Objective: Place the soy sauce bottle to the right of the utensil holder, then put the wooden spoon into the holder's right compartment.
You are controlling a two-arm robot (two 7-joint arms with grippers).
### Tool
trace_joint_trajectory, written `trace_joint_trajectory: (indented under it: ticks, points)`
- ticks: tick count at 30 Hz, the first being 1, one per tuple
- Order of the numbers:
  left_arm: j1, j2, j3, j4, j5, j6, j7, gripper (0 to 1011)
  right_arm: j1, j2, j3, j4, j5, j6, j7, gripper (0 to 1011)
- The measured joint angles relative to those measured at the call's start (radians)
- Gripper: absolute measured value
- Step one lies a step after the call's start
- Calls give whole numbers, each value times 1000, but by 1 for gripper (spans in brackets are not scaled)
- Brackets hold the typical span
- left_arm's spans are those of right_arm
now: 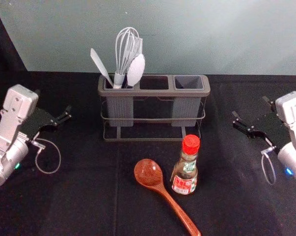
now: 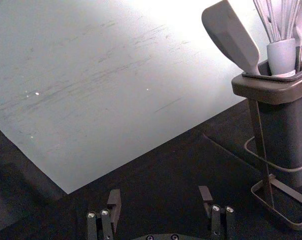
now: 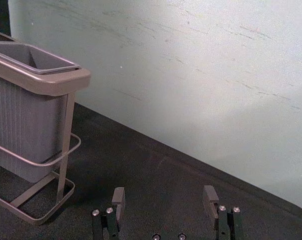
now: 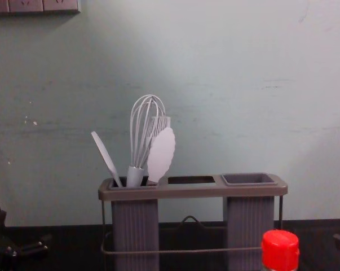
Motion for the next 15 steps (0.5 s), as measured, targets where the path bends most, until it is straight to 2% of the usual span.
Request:
trace_joint_trajectory:
  ticks: [11,15]
  points:
    - [0,0,0,0,0,0,0,1011,0,0,0,0,0,0,0,1003]
    - [0,0,0,0,0,0,0,1011,-10,-3,11,-1,-5,-10,9,1003]
